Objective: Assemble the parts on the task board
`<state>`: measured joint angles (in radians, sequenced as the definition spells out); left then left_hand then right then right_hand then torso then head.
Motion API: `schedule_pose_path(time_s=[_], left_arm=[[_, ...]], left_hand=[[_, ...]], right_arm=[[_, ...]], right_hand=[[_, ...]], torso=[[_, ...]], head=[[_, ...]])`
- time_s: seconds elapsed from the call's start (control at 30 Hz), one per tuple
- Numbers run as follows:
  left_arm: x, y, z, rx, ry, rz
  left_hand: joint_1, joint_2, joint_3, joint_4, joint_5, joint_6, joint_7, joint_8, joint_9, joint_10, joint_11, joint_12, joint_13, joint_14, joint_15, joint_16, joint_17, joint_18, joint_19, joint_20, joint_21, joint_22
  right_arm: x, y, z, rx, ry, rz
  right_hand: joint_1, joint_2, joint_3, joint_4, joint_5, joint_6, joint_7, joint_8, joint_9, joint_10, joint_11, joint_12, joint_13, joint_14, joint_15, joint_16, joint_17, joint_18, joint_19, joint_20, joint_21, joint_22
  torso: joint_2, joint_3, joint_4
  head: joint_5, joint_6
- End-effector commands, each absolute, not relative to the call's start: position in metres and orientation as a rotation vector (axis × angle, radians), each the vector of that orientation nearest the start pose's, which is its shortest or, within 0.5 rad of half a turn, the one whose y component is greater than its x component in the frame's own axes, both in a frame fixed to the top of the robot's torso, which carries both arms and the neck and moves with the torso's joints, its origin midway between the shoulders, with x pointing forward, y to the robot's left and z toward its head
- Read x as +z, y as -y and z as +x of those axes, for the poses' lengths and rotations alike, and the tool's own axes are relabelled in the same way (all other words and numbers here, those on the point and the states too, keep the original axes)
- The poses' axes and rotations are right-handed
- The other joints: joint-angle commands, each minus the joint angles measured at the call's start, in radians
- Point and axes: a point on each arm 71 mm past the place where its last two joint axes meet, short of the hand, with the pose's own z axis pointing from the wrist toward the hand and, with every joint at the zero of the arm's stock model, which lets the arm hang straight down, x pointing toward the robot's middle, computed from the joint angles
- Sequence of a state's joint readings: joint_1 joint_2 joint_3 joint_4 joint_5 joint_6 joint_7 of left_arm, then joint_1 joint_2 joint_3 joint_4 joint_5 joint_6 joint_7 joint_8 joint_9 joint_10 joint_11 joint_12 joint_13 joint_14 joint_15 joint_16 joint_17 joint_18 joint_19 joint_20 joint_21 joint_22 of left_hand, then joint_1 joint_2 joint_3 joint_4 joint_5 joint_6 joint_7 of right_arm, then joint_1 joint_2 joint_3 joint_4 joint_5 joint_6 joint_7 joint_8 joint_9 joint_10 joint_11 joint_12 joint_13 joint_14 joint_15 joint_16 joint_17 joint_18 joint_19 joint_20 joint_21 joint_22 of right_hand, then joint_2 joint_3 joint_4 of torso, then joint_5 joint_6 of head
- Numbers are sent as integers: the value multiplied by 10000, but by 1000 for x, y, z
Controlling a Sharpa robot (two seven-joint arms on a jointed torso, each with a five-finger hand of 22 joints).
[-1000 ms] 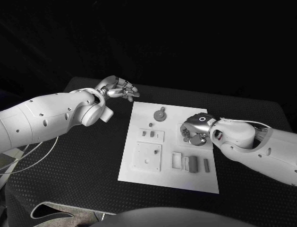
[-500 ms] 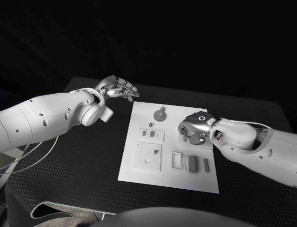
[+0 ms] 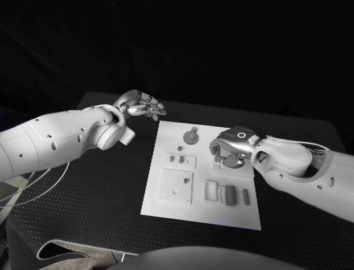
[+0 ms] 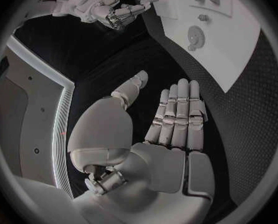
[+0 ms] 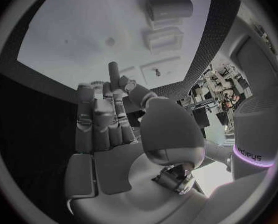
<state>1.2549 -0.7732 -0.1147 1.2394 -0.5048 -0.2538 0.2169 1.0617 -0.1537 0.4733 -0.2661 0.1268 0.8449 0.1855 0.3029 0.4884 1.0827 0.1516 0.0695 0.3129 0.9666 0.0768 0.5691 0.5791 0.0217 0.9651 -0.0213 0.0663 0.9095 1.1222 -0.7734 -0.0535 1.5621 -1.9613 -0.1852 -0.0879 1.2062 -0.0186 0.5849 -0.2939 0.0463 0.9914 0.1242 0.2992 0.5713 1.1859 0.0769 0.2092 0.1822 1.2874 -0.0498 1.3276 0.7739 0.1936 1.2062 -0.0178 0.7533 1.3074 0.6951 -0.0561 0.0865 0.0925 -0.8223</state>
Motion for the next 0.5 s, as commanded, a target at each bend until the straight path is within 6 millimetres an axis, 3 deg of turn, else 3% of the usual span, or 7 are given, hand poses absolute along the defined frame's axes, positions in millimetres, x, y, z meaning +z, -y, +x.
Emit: schedule_pose_path(time_s=[0.03,0.33,0.5], left_arm=[[-195,-252,536,-11163,-16519,-6543],[-195,-250,536,-11188,-16509,-6518],[-195,-251,537,-11154,-16489,-6527]], left_hand=[[-8,101,-39,-20,-41,23,-42,53,-15,-24,-28,7,-11,44,9,-54,14,-60,18,2,52,-15],[-6,113,-39,-21,-41,36,-46,60,-14,-22,-29,8,-11,46,10,-65,27,-61,18,2,52,-18],[-6,113,-40,-22,-42,38,-47,61,-14,-19,-30,10,-11,48,10,-69,33,-61,18,2,52,-19]], right_arm=[[-219,140,445,5241,-15788,-7370],[-207,111,428,6847,-14961,-7335],[-211,92,417,7410,-14989,-7520]], right_hand=[[64,-26,-15,4,16,73,7,42,8,961,-284,70,19,-75,-122,67,17,682,21,-22,50,218],[67,-40,-19,3,17,104,-3,50,7,992,-298,71,29,-74,-138,70,20,682,26,-24,65,216],[70,-41,-17,3,17,105,-4,48,5,993,-300,66,29,-75,-141,69,20,682,27,-27,68,215]], torso=[[1,-2,-8],[6,9,17],[8,-2,1]], head=[[-3,16],[45,-10],[87,-35]])
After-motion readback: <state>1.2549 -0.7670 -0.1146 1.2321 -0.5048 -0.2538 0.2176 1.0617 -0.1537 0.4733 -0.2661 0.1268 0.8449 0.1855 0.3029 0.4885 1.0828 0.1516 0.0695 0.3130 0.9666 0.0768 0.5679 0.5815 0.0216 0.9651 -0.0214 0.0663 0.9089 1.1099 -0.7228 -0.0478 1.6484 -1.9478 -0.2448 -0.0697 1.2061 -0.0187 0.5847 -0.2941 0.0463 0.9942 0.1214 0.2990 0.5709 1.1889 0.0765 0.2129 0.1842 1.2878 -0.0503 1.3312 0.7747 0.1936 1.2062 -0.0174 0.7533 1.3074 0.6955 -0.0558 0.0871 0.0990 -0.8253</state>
